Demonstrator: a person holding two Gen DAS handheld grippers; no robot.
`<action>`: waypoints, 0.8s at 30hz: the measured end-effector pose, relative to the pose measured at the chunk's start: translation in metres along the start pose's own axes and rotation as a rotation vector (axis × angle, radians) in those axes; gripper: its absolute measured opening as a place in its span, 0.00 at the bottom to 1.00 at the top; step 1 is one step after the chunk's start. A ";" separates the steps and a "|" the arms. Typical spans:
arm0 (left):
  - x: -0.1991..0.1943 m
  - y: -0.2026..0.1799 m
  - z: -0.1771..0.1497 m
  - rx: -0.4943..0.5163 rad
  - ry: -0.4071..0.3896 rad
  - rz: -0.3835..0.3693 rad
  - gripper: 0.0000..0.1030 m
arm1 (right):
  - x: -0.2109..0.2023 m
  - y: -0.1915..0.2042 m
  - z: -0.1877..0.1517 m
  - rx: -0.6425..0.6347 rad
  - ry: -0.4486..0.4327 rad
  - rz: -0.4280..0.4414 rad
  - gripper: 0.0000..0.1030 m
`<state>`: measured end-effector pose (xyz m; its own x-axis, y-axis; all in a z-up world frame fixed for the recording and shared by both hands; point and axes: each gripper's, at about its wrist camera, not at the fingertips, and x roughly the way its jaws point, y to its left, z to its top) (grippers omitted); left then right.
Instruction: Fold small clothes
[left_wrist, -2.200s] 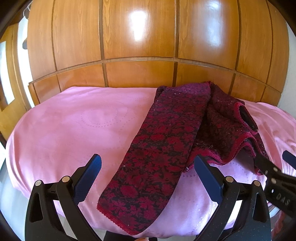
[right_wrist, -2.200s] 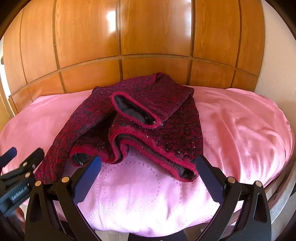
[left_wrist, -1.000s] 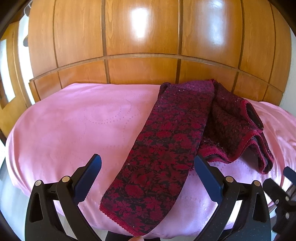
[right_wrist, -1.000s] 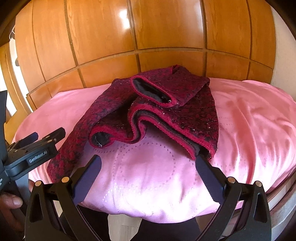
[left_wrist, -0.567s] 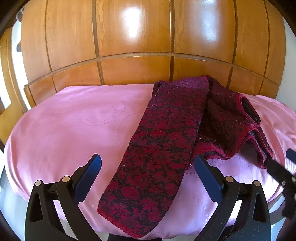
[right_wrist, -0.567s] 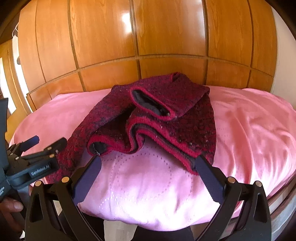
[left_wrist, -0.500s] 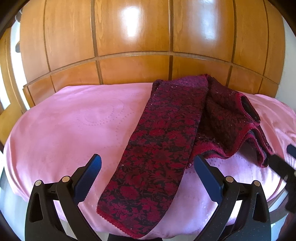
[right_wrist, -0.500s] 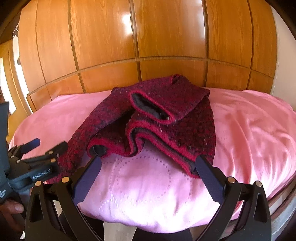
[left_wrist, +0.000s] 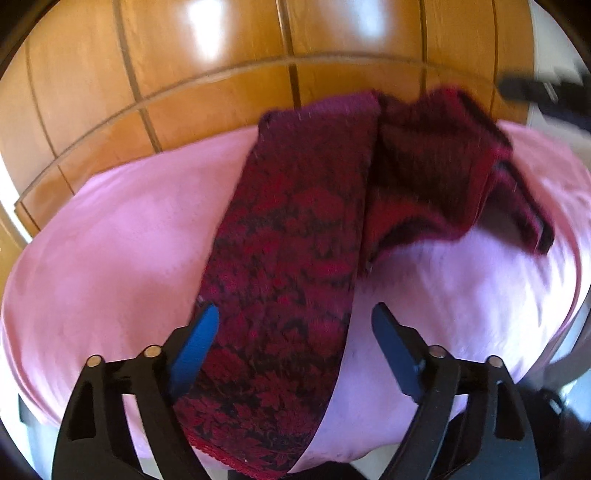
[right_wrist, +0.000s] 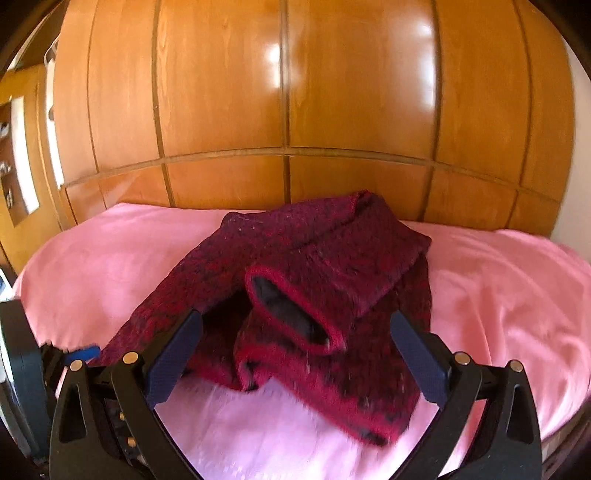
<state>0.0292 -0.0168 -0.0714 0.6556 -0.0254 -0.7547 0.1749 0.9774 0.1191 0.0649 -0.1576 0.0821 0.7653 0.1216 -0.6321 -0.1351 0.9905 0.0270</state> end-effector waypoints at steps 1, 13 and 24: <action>0.005 0.000 -0.002 0.001 0.016 -0.005 0.79 | 0.007 0.001 0.004 -0.013 0.006 -0.002 0.98; -0.012 0.075 0.022 -0.245 -0.055 -0.199 0.12 | 0.038 -0.026 0.037 0.035 0.060 0.064 0.15; 0.004 0.220 0.122 -0.468 -0.164 -0.055 0.09 | 0.031 -0.216 0.074 0.220 0.005 -0.387 0.11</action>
<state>0.1600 0.1723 0.0308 0.7682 -0.0758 -0.6357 -0.1114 0.9620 -0.2493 0.1641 -0.3632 0.1139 0.7300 -0.2608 -0.6318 0.2984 0.9532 -0.0486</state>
